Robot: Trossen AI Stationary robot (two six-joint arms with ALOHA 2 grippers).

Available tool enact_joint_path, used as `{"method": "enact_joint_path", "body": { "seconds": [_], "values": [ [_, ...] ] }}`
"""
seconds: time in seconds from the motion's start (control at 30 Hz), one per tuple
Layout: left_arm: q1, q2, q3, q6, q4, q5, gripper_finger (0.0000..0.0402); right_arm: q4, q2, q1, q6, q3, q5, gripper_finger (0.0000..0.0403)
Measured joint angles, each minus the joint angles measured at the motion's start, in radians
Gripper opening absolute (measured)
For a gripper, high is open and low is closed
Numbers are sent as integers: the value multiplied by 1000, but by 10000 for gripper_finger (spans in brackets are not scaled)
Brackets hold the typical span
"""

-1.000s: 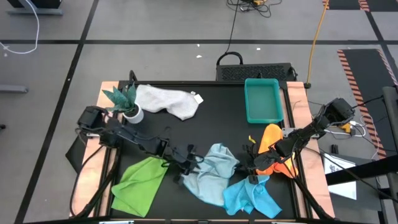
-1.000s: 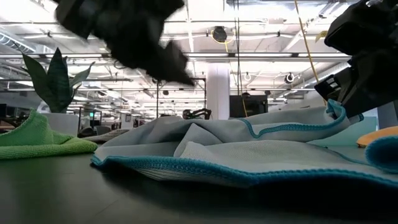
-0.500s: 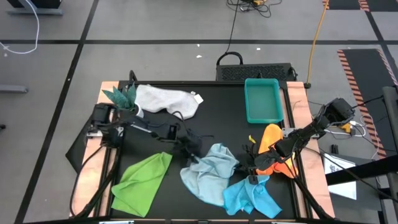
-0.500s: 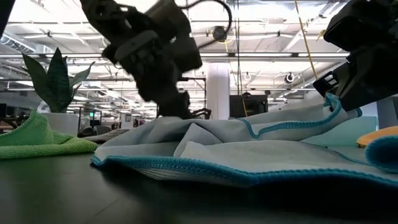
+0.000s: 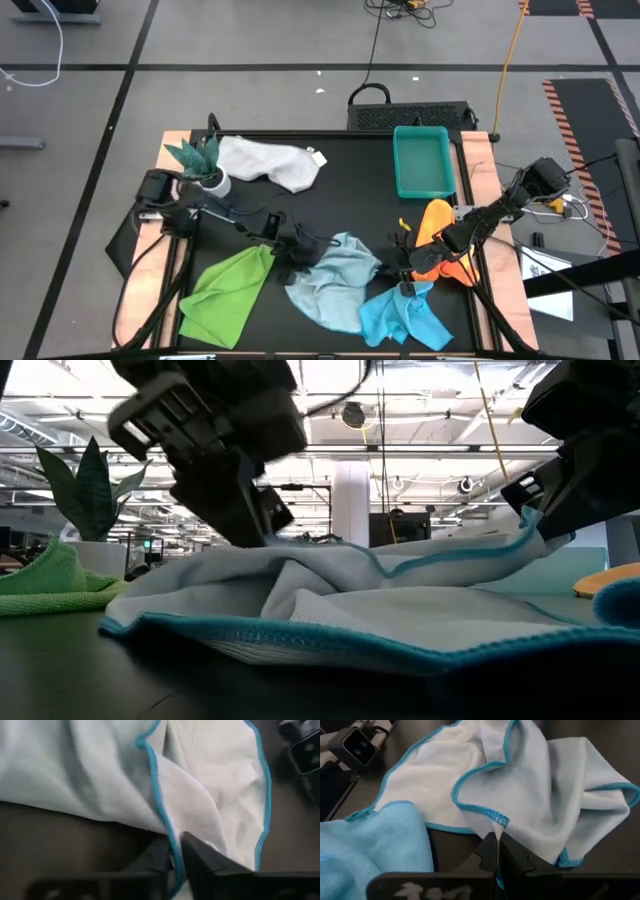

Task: Fold microfiber towels
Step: Fold the light blue microfiber cloth

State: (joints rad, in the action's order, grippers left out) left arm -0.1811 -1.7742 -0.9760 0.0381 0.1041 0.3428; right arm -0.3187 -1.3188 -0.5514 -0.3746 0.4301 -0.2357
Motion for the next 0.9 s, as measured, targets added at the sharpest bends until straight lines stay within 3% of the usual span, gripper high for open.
{"method": "enact_joint_path", "body": {
  "seconds": [0.07,0.2,0.37,0.53,0.77,0.9],
  "values": [
    [-23,63,0,-14,78,-90,11,-2,9,0,10,0,-1,2],
    [-79,218,1,-14,161,-303,15,-6,66,0,36,3,-77,1],
    [-151,432,0,0,144,-445,7,-29,179,-15,175,61,-195,1],
    [-227,587,0,66,46,-455,15,-135,272,-67,339,137,-179,1],
    [-382,635,0,70,-190,-423,5,-321,279,-164,398,225,92,1],
    [-431,632,0,75,-216,-467,17,-404,273,-205,399,234,54,0]
  ]
}}
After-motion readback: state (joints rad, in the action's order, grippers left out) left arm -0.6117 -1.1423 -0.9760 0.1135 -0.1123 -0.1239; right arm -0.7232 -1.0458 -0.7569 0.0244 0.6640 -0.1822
